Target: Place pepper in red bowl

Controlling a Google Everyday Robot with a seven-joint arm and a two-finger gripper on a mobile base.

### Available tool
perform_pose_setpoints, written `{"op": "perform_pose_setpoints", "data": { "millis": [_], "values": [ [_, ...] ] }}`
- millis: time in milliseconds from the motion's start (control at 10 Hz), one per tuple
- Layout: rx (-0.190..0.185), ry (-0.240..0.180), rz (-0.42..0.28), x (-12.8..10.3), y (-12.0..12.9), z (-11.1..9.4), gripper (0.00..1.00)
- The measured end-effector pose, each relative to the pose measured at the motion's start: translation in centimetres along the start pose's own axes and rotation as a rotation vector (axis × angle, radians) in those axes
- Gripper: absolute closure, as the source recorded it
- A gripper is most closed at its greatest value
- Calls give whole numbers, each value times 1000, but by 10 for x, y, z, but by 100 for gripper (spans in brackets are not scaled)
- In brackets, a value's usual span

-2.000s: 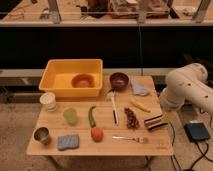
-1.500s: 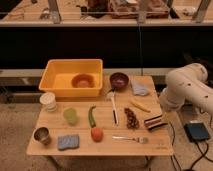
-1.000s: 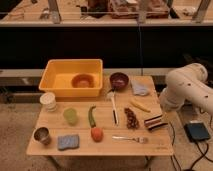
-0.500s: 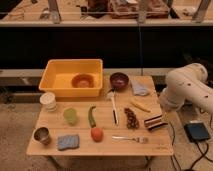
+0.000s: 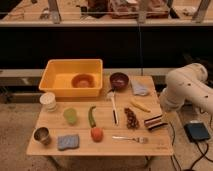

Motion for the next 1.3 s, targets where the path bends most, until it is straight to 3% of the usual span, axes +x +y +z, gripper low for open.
{"op": "perform_pose_setpoints", "data": {
  "millis": [300, 400, 500, 600, 700, 900, 1100, 1300],
  "values": [
    [1, 3, -2, 1, -1, 0, 35],
    [19, 19, -24, -1, -4, -2, 35],
    [49, 26, -93, -10, -13, -6, 35],
    [68, 22, -176, -21, -23, -8, 35],
    [96, 6, -341, -48, -36, -10, 35],
    [125, -22, -547, -82, -41, -13, 35],
    [141, -86, -809, -129, -40, -15, 35],
    [150, -107, -930, -149, -40, -16, 35]
  ]
}}
